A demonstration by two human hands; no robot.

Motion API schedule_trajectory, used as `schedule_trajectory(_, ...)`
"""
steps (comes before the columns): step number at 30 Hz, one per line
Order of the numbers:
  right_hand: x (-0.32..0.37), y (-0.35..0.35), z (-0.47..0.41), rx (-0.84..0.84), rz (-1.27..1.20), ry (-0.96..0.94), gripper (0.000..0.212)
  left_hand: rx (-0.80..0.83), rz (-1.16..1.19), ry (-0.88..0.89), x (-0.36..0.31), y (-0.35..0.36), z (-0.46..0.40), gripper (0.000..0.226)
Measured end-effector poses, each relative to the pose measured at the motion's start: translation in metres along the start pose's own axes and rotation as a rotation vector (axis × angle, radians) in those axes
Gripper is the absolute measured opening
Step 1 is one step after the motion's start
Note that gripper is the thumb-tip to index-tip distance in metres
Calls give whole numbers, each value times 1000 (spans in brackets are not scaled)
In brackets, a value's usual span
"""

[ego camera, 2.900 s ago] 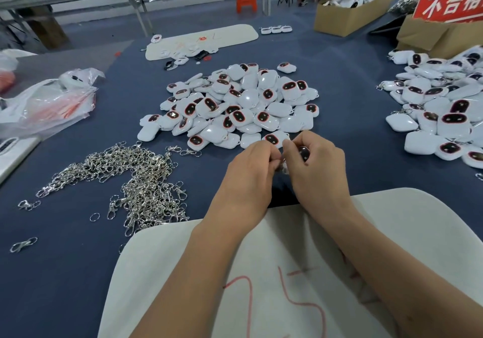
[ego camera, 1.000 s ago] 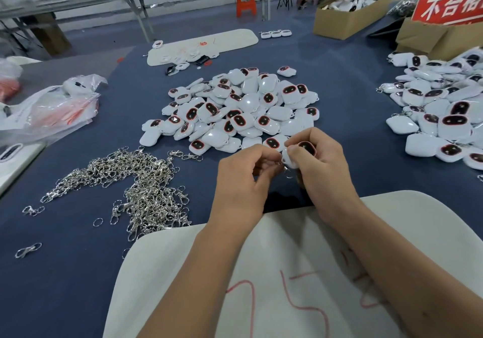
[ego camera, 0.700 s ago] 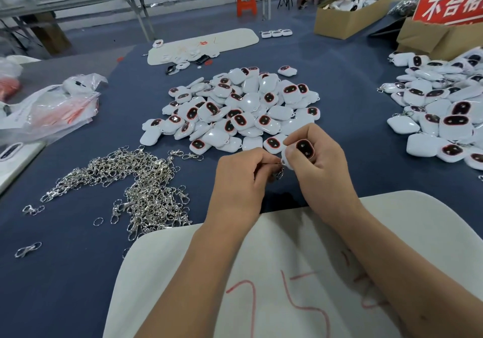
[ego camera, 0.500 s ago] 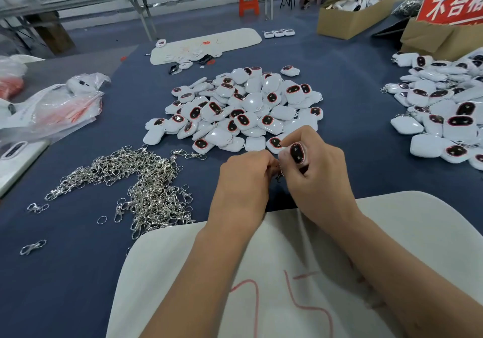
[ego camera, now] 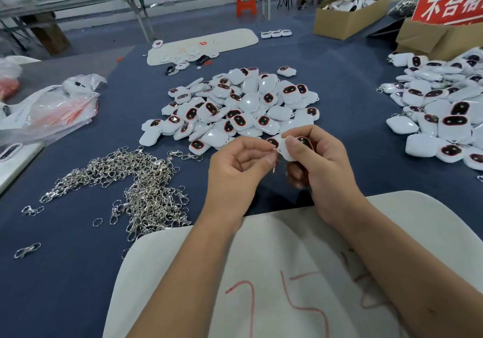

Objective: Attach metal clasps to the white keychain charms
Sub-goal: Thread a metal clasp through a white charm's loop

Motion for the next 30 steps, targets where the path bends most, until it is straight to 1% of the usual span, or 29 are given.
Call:
schedule_trajectory(3, -2, 0, -1, 9, 0, 33, 5, -74, 8, 3, 1, 0, -1, 19)
schedule_trajectory(7, -3, -1, -4, 73, -89, 125, 27, -161, -48, 39, -1, 0, -2, 20)
schedule_trajectory(9, -5, -2, -6, 124, -131, 167, 33, -227, -113, 62, -1, -2, -3, 19)
schedule_trajectory(11, -7, -2, -6, 142, -89, 152, 33, -276, -222, 117, -1, -4, -4, 16)
schedule_trajectory(13, -9, -3, -6, 126, -39, 117, 31, -270, -356, 212, -3, -6, -4, 14)
schedule_trajectory(17, -9, -2, -4, 81, 19, 71, 31, -184, -661, 432, -6, -5, -1, 14)
schedule_trajectory(20, -9, -1, -2, 63, 91, 27, 31, -128, -851, 518, -7, -2, -1, 16)
schedule_trajectory(22, -9, 0, 0, 53, 156, -9, 29, -106, -936, 554, -7, 1, 0, 18)
schedule_trajectory(23, -8, 0, 1, 47, 165, -18, 27, -107, -928, 552, -6, 1, 1, 17)
schedule_trajectory(24, -7, 0, 1, 40, 146, -17, 24, -118, -871, 520, -5, 0, 1, 16)
schedule_trajectory(25, -6, -1, 1, 34, 102, -3, 25, -139, -760, 448, -5, 0, 1, 17)
schedule_trajectory(28, -3, 0, -1, 62, -36, 65, 34, -202, -307, 129, -2, -2, -2, 23)
schedule_trajectory(30, -2, 0, -2, 97, -97, 91, 35, -183, -73, -36, -2, 0, -2, 19)
Point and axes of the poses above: each hand's wrist, its own z-axis away from the middle knuckle, its own y-axis out of the palm, x = y × z, the point moved 1 cm from there along -z, towards the middle knuckle, and after that the axes turned 9 degrees about -x, right-handed, at the moved point
